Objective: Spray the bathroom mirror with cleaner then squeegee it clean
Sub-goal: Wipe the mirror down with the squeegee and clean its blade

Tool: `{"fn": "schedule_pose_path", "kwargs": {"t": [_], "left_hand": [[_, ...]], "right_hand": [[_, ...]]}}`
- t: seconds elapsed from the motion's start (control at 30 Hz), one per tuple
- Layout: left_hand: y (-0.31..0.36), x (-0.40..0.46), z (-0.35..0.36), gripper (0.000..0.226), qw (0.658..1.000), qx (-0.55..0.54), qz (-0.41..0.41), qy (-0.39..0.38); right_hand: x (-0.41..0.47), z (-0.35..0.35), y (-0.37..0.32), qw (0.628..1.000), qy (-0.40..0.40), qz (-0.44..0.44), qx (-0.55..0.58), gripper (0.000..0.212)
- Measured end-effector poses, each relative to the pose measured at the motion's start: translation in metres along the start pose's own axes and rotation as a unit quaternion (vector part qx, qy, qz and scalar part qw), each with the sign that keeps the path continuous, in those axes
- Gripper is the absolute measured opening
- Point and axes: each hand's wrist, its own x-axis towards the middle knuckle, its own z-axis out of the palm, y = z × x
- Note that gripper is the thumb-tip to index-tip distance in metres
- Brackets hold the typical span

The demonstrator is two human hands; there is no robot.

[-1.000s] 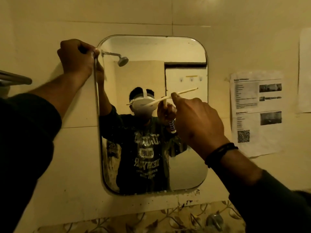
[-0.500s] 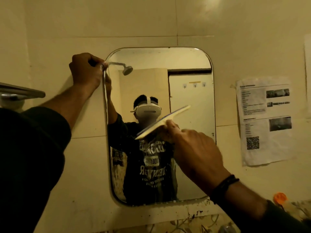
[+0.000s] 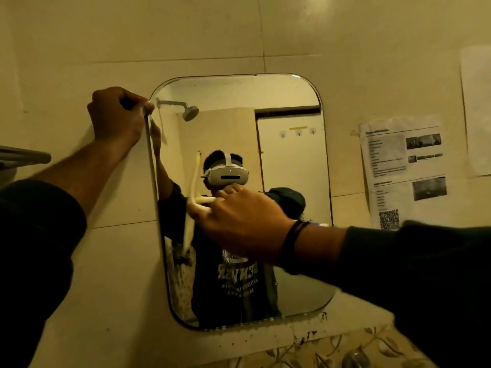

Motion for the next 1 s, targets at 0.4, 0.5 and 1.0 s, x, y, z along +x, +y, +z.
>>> {"fn": "schedule_pose_path", "kwargs": {"t": [0.4, 0.5, 1.0], "left_hand": [[0.007, -0.003, -0.002, 0.014, 1.0, -0.025, -0.014, 0.005], [0.005, -0.002, -0.001, 0.016, 1.0, -0.026, -0.016, 0.006], [0.001, 0.0, 0.001, 0.016, 1.0, -0.016, -0.003, 0.009]], "right_hand": [[0.007, -0.001, -0.017, 0.999, -0.015, -0.041, -0.015, 0.05], [0.028, 0.008, -0.035, 0.997, -0.017, -0.062, -0.038, 0.046], [-0.058, -0.02, 0.047, 0.993, -0.052, -0.02, -0.108, 0.061]]}}
